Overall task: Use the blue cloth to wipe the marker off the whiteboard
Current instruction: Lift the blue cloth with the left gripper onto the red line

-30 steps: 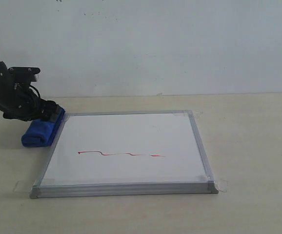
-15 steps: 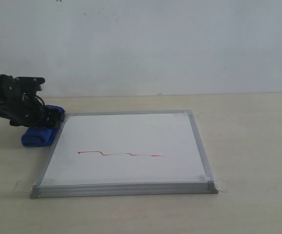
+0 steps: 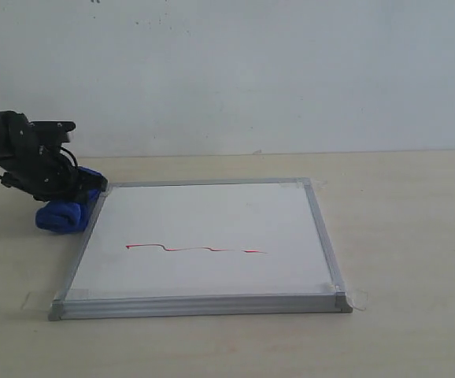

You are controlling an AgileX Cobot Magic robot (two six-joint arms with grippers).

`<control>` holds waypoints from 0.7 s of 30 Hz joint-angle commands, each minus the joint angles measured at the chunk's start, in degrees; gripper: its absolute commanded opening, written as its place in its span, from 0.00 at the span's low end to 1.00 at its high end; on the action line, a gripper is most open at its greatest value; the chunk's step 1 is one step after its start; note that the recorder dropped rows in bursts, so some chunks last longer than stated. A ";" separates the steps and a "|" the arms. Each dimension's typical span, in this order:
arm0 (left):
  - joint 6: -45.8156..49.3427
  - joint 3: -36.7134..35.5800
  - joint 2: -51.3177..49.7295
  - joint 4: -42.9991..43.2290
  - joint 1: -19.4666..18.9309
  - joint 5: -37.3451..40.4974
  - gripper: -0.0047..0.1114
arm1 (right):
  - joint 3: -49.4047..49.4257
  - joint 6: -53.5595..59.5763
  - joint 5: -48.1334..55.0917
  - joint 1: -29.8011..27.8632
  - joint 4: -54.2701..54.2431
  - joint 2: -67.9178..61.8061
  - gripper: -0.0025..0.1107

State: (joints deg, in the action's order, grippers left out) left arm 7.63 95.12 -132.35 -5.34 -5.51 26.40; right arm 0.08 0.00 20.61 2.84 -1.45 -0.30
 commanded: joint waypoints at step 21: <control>0.95 -33.54 32.54 -3.72 5.00 -7.45 0.07 | -0.08 0.00 -0.12 -0.29 0.28 0.30 0.03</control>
State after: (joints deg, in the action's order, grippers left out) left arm 8.16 65.29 -100.76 -7.78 -2.82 25.98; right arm 0.08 0.00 20.61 2.84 -1.45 -0.30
